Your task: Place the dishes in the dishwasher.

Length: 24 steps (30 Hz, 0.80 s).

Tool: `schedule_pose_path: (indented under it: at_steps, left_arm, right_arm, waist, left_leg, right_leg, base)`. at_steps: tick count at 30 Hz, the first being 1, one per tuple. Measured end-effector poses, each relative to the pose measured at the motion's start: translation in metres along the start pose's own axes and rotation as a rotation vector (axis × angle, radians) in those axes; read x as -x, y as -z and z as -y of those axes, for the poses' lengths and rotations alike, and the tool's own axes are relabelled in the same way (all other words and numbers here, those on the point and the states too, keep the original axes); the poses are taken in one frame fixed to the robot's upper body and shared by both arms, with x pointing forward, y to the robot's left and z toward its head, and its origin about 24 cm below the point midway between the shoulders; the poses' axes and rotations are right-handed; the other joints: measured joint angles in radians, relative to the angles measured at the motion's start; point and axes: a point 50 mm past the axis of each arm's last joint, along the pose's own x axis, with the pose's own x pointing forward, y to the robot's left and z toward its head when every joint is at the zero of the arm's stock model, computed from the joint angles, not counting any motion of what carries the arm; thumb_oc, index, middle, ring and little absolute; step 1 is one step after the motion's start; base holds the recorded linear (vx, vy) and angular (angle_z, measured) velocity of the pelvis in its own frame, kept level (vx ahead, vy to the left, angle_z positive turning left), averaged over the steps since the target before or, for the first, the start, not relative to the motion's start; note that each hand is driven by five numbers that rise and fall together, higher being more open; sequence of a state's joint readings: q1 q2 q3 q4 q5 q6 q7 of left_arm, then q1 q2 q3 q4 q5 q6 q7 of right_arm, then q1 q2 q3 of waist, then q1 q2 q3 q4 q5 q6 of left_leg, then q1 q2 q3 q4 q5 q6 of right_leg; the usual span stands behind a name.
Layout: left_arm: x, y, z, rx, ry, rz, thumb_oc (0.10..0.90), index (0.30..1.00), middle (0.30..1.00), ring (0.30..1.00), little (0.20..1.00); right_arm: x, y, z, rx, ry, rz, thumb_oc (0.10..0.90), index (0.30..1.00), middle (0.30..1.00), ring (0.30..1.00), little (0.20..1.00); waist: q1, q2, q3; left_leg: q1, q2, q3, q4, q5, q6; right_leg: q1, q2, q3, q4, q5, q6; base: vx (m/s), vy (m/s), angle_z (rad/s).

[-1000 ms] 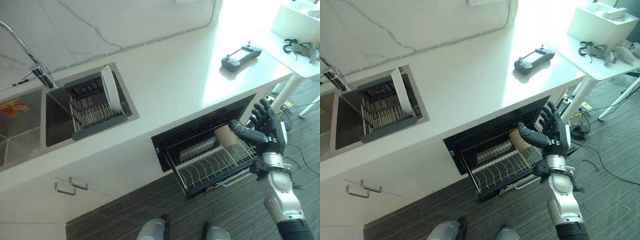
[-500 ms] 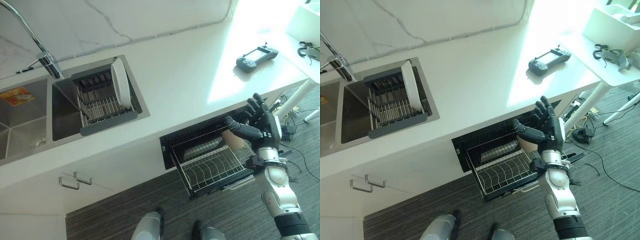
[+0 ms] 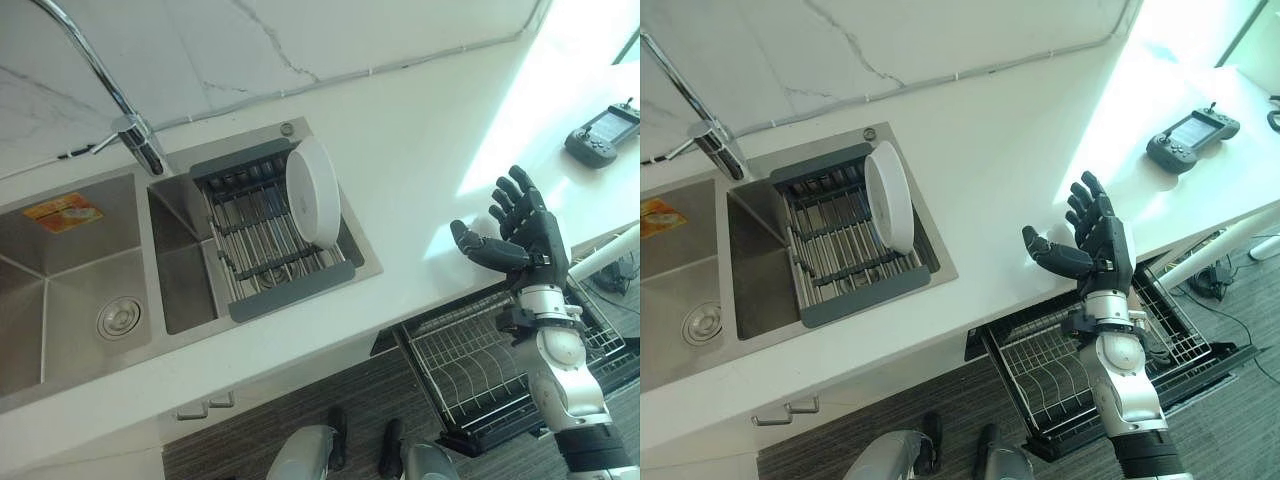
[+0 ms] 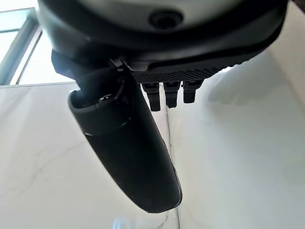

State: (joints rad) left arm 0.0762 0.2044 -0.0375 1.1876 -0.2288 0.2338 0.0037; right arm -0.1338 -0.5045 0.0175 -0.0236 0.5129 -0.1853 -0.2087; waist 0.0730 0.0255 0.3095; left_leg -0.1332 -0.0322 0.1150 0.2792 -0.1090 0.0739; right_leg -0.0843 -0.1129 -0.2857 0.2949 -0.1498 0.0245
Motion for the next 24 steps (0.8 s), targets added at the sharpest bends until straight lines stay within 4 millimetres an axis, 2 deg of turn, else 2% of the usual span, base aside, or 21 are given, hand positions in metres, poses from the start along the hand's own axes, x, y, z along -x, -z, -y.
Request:
schedule_pose_path:
  at_steps: [2,7,13,22,24]
  left_arm:
    - [-0.001,0.011,0.011,0.007,0.038,-0.023,0.800,0.900,0.900,0.900,0.900]
    - [0.000,0.000,0.005,0.005,0.022,0.025,0.800,0.900,0.900,0.900,0.900]
    - [0.000,0.011,0.001,0.023,0.008,-0.015,0.800,0.900,0.900,0.900,0.900]
    - [-0.001,0.018,0.000,0.023,0.005,-0.042,0.800,0.900,0.900,0.900,0.900]
    - [-0.001,0.018,0.000,0.023,0.005,-0.043,0.800,0.900,0.900,0.900,0.900]
  right_arm:
    - [0.000,-0.001,0.001,0.000,0.008,0.005,0.800,0.900,0.900,0.900,0.900]
    - [0.000,-0.002,0.004,0.001,0.030,0.006,0.800,0.900,0.900,0.900,0.900]
    - [0.001,-0.001,0.000,-0.001,-0.032,0.004,0.800,0.900,0.900,0.900,0.900]
    - [-0.001,-0.015,-0.028,-0.060,-0.200,0.056,0.800,0.900,0.900,0.900,0.900]
    - [-0.006,-0.019,-0.035,-0.076,-0.224,0.068,0.800,0.900,0.900,0.900,0.900]
  waist:
    - [0.002,-0.007,-0.002]
    - [0.003,-0.009,-0.006]
    - [-0.014,-0.015,-0.055]
    - [0.012,-0.012,-0.081]
    - [0.014,-0.010,-0.089]
  left_leg:
    - [0.001,0.001,-0.004,-0.003,0.000,0.000]
    - [0.012,0.006,0.007,-0.004,0.001,0.000]
    - [0.011,0.009,0.008,-0.004,-0.002,-0.004]
    - [0.008,0.009,0.005,-0.001,-0.012,-0.012]
    - [-0.005,0.007,-0.012,0.008,-0.012,-0.012]
  right_leg:
    - [0.000,0.002,-0.004,0.004,-0.002,-0.003]
    - [0.001,0.000,-0.001,0.018,-0.006,-0.008]
    - [0.002,0.001,0.000,0.018,-0.006,-0.009]
    - [0.005,0.001,-0.003,0.024,-0.008,-0.011]
    - [0.005,-0.002,-0.023,0.025,-0.008,-0.011]
  base:
    - [0.01,0.018,0.06]
    - [-0.02,0.010,-0.06]
    - [0.00,0.000,-0.01]
    - [0.00,0.002,0.01]
    - [0.00,0.021,0.20]
